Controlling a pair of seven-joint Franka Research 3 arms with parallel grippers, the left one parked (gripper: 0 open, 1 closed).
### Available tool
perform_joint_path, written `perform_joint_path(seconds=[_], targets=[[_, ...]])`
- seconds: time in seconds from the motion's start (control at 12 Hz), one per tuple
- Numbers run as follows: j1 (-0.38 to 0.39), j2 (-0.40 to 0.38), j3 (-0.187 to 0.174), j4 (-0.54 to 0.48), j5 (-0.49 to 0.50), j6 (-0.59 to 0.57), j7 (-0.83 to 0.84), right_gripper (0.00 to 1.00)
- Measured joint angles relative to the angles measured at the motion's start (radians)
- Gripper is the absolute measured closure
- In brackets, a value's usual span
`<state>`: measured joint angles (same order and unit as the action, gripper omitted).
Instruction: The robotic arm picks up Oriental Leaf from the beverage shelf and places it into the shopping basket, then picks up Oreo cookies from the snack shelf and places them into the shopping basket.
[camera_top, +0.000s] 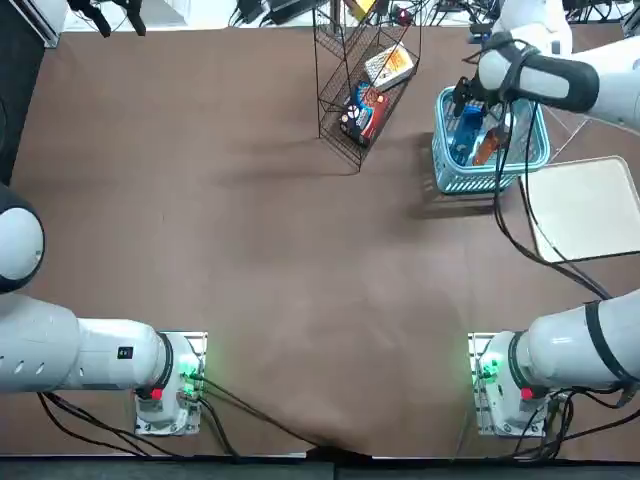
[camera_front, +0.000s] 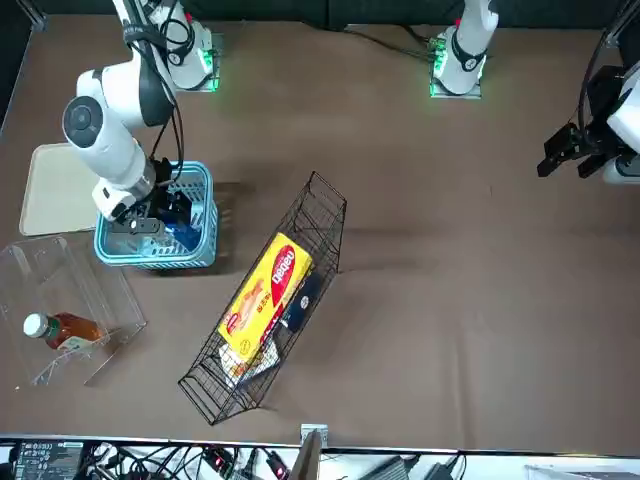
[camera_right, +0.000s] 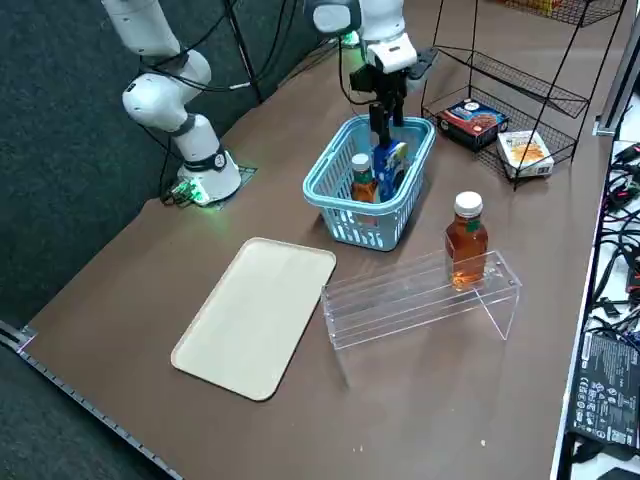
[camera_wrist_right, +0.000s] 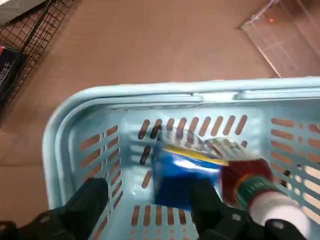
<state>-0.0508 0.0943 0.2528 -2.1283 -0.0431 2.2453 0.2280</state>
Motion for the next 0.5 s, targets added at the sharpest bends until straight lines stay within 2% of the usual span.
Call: perform_joint_path(seconds=[0.25, 0.33, 0.5], targets=[[0.0, -0.015, 0.0, 0.081, -0.002, -0.136, 0.0, 0.0], [0.0, -0.033, 0.0, 0.142, -0.002, -0.245, 0.0, 0.0], [0.0, -0.053, 0.0, 0.197, -0.002, -0.336, -0.006, 0.0]])
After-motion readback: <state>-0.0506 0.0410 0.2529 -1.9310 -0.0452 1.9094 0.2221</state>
